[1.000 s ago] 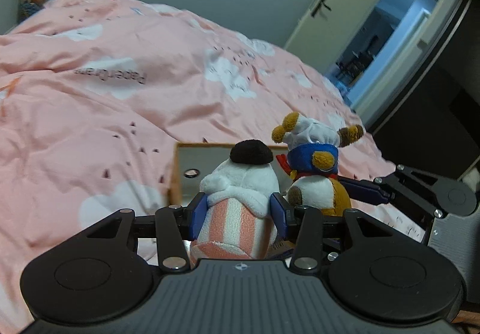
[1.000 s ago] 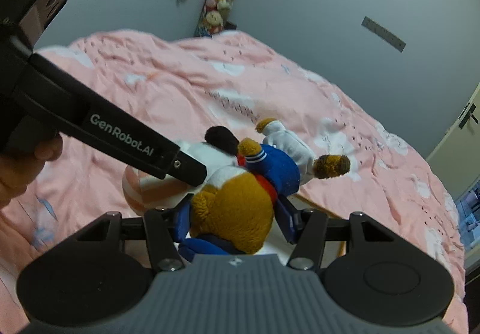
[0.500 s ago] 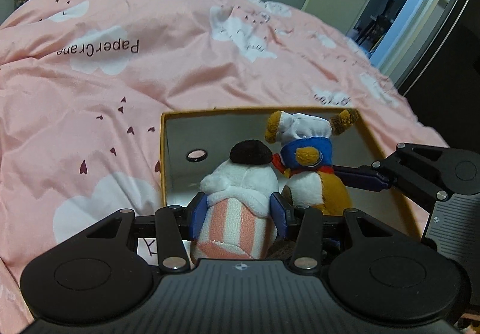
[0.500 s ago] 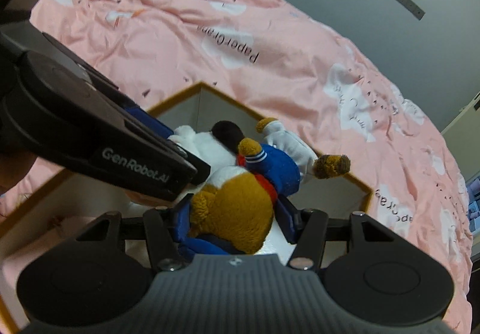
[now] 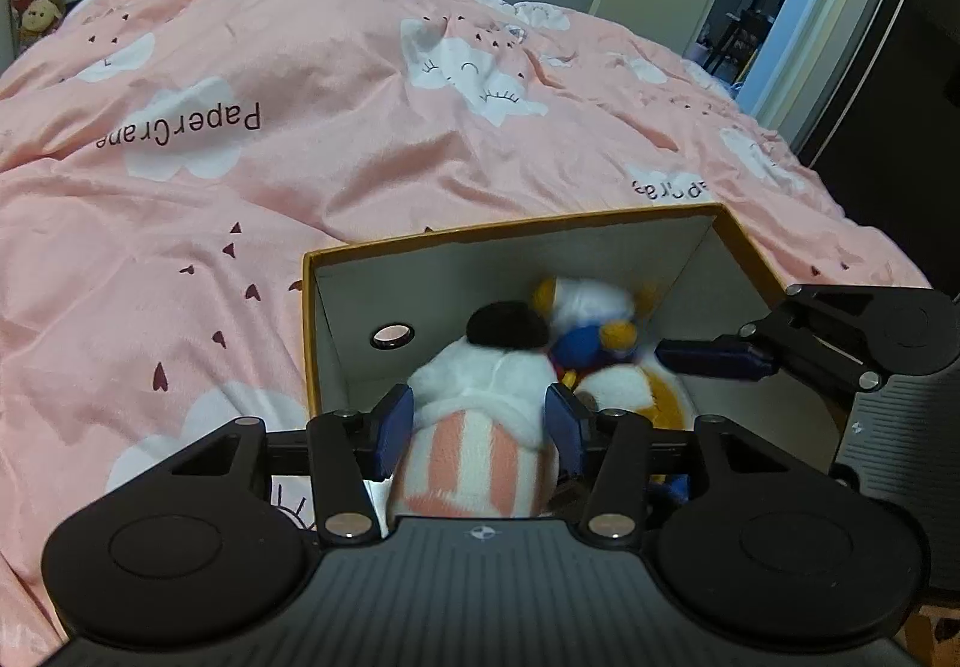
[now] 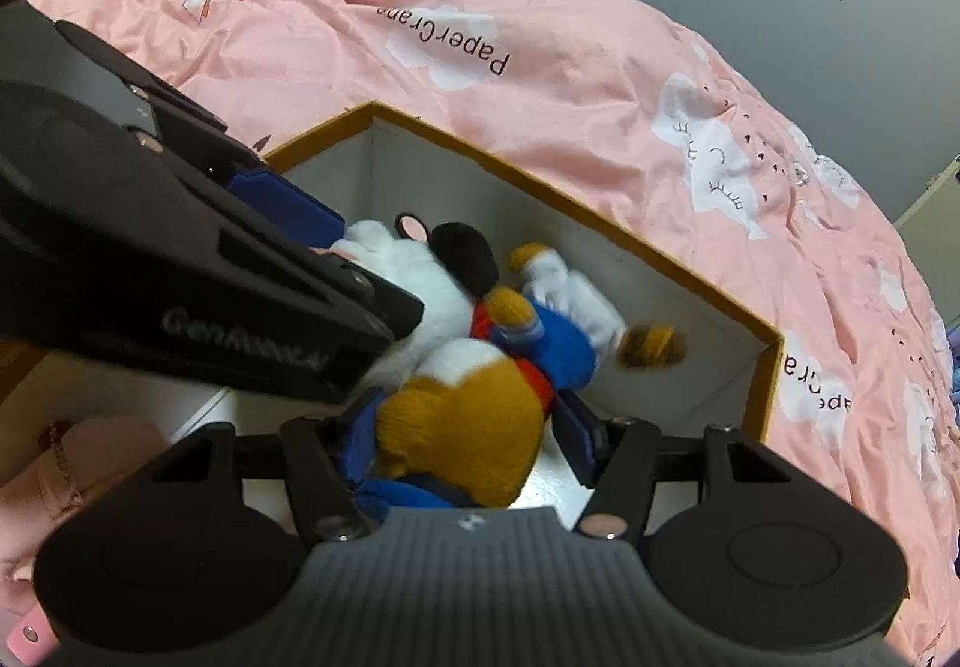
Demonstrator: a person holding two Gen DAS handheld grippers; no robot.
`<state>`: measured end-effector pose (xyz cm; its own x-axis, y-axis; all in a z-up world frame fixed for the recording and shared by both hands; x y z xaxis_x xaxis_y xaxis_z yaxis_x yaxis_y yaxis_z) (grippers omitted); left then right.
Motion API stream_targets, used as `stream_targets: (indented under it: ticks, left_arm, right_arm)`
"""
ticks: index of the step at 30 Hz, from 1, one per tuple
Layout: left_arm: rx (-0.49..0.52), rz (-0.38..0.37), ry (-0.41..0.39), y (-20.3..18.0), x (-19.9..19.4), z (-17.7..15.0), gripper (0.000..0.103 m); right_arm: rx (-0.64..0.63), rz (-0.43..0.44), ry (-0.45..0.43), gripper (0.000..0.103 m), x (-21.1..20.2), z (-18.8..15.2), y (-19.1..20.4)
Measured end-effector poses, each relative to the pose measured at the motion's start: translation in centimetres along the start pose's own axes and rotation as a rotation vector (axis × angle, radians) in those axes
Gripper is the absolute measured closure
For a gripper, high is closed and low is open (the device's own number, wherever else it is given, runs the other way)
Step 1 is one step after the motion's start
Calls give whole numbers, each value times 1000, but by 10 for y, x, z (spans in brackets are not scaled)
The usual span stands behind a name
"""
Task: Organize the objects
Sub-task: 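Lower both plush toys into the box beside each other, then open both grippers and withdraw upward from the box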
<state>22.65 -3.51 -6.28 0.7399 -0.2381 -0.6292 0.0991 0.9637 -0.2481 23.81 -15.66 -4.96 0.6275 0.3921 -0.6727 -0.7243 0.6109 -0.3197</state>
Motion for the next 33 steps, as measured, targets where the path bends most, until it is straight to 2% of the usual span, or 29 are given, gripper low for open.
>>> stream_targets:
  ticks: [3,6,9,12,13,15,18,20,23,27,29,30,33]
  left_arm:
    - [-31,-45,9,8,-3,3,43]
    - [-48,-67,5,15,-9,8,41]
    - [-35,-99,19,20,-18,12,44]
    - [-23,-143,54,24,-26,13,45]
    - [-5,-150,71,23,-28,12,46]
    - [52,-153,86,19,-31,8,46]
    - [164,-124,111,7,-31,-3,46]
    - [246,-103,124,-3,-29,-12,47]
    - [334,-66,125,-15,-24,-19,49]
    - [413,-1,127,-25,-8,-25,60]
    - [395,9,126,-25,-1,-25,66]
    - [389,15,126,-25,2,-24,72]
    - [365,38,94,-21,10,-18,74]
  right_arm:
    - [-17,-27,-8,35,-6,1,0]
    - [-6,-23,-15,35,-14,2,-2]
    - [11,-4,-14,35,-24,1,-3]
    - [49,28,2,38,-29,-2,-4]
    - [59,36,7,43,-30,-3,-4]
    - [71,44,11,45,-30,-4,-2]
    - [84,23,38,49,-24,-4,-2]
    - [129,-7,90,62,-15,-6,-7]
    - [245,22,127,64,-5,-11,-17]
    - [337,57,128,68,-6,-13,-22]
    - [375,76,129,71,-7,-14,-23]
    - [380,80,125,71,-8,-14,-22]
    - [396,87,116,72,-7,-14,-21]
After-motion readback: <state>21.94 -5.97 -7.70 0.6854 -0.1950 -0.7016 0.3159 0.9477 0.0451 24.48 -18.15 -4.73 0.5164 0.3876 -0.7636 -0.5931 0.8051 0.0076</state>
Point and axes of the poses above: each gripper's, at about its wrist camera, not at the fingertips, and x roughly the way its jaws point, y to its left, z to its top, the point moved 2 cm from there along x, roughly the way its jaws point, and after that the axes turned 9 degrees about -y, right-handed, at the moved point
